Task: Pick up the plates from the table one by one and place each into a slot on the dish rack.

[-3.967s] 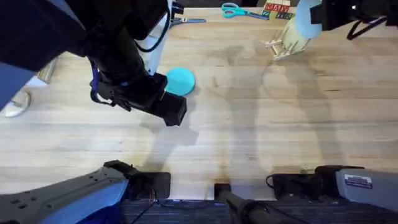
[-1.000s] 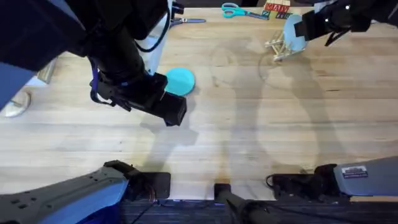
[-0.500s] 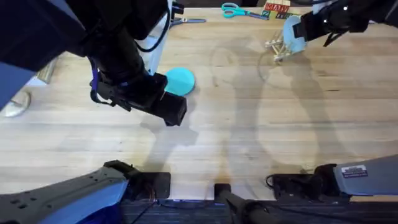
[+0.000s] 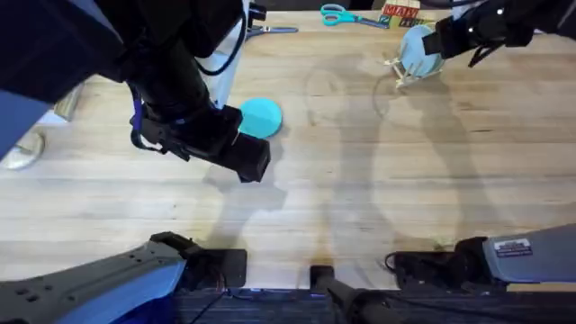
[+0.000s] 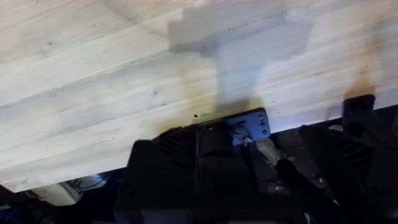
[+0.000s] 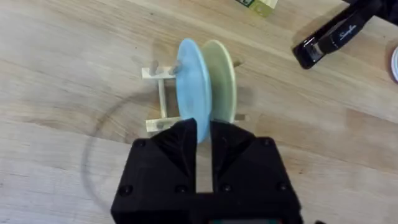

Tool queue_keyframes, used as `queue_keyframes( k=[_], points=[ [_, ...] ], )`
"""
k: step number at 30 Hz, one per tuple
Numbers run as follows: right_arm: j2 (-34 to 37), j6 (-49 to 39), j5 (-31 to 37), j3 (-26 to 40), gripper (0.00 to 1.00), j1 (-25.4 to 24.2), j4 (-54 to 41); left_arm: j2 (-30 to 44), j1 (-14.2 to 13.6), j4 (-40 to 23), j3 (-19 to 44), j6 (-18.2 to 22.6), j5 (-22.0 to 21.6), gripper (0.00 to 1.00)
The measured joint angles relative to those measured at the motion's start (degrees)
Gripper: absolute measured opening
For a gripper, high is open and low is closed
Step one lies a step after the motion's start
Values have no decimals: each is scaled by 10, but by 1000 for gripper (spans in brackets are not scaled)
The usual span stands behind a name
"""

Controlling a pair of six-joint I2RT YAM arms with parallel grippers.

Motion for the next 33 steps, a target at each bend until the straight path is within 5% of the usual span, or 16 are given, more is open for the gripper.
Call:
queue_keyframes(
  k=[18, 26, 33],
  points=[
    [-2, 0, 0, 0, 145, 0, 9, 0, 0, 0, 0, 0, 0, 993],
    [-57, 13, 0, 1, 147, 0, -1, 0, 0, 0, 0, 0, 0, 993],
    [-126, 20, 0, 3, 435, 0, -49, 0, 0, 0, 0, 0, 0, 993]
  ],
)
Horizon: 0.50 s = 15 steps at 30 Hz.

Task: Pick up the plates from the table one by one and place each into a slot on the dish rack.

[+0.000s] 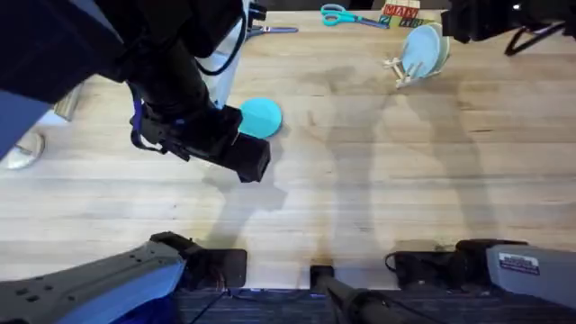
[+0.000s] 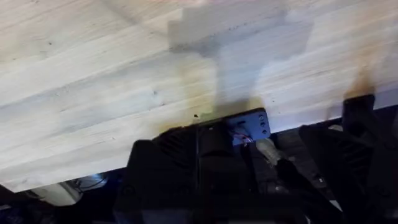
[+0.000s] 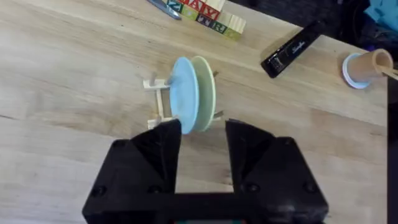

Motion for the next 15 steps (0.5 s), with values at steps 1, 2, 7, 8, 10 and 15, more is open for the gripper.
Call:
queue_keyframes(
  k=[1, 2, 7, 8, 10, 15],
  points=[
    [-9, 2, 0, 0, 459, 0, -8, 0, 0, 0, 0, 0, 0, 993],
    [-17, 5, 0, 0, 471, 0, -14, 0, 0, 0, 0, 0, 0, 993],
    [-58, 23, -14, 0, 567, 1, -43, 0, 0, 0, 0, 0, 0, 993],
    [-65, 26, -26, 0, 637, 1, -46, 0, 0, 0, 0, 0, 0, 993],
    [-78, 36, -58, 0, 770, 1, -50, 0, 0, 0, 0, 0, 0, 993],
    [-86, 72, -156, 0, 920, 1, -54, 0, 0, 0, 0, 0, 0, 993]
  ],
)
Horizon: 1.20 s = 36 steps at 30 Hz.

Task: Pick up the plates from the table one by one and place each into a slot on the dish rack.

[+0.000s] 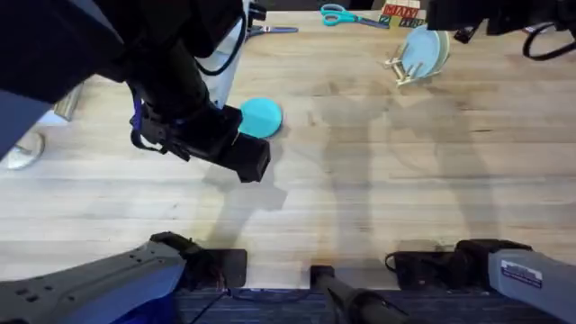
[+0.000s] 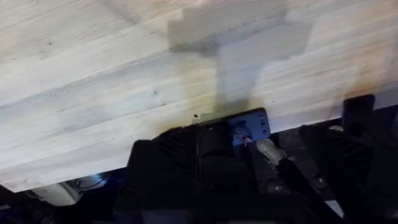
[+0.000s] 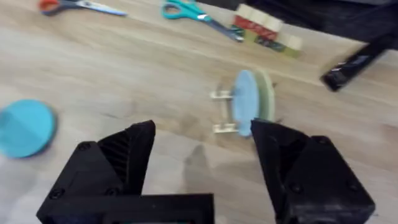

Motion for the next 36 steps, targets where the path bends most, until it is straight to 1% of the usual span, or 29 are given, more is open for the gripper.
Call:
queue_keyframes(
  k=[4, 8, 21, 25, 28, 30, 35, 36],
  points=[
    [0, 26, -64, 0, 922, 0, -10, 0, 0, 0, 0, 0, 0, 993],
    [0, 39, -96, 0, 922, 0, -14, 0, 0, 0, 0, 0, 0, 993],
    [0, 64, -119, 0, 923, 0, -78, 0, 0, 7, 0, 0, 0, 993],
    [0, 72, -135, 0, 922, 0, -84, 0, 0, 61, 0, 0, 0, 993],
    [0, 75, -142, 0, 922, 0, -84, 0, 0, 110, 0, 0, 10, 993],
    [0, 76, -145, 0, 922, 1, -84, 0, 0, 139, 0, -1, 29, 993],
    [0, 76, -149, 0, 922, 0, -84, 0, 0, 195, 0, -2, 90, 993],
    [0, 76, -149, 0, 922, 0, -84, 0, 0, 205, 0, -4, 102, 958]
  ],
)
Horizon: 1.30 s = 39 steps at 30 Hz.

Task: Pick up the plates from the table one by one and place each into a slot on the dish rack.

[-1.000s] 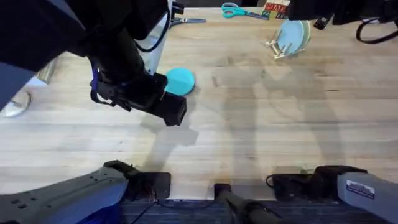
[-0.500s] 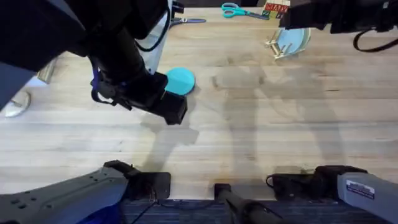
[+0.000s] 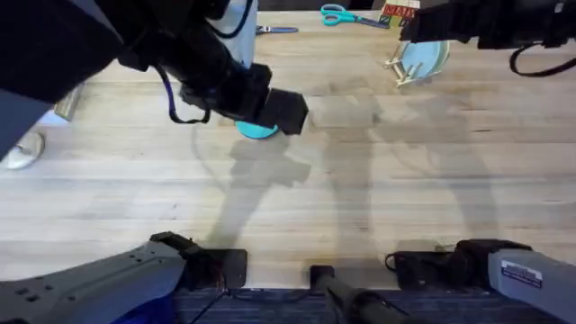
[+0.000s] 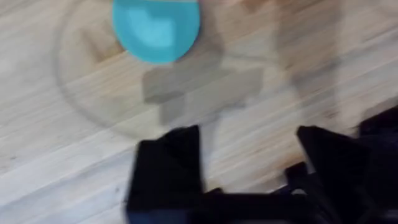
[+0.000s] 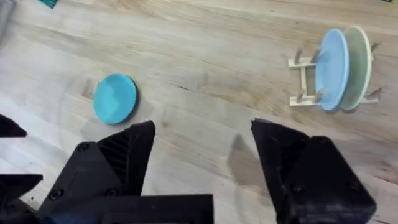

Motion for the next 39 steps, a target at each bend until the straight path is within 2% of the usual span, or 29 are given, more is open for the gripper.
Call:
queue_keyframes(
  k=[5, 6, 7, 16, 19, 25, 29, 39],
  points=[
    [0, 0, 0, 0, 922, 0, 0, 0, 0, 22, 0, -1, 34, 186],
    [0, 0, 0, 0, 922, 0, 0, 0, 0, 23, 0, 0, 37, 83],
    [0, 0, 0, 0, 922, 0, 0, 0, 0, 24, 0, -2, 42, 55],
    [0, 0, 0, 0, 923, 0, 0, 0, 1, 39, 0, -2, 73, 44],
    [0, 0, 0, 0, 923, 0, 0, 0, 11, 43, 0, -3, 80, 44],
    [0, 0, 0, 0, 922, 0, 0, 0, 63, 45, 0, -3, 81, 44],
    [0, 0, 0, 0, 922, 0, 0, 0, 99, 71, -10, -3, 91, 44],
    [0, 0, 0, 0, 929, 0, 0, 0, 182, 136, -115, -3, 132, 55]
  ],
)
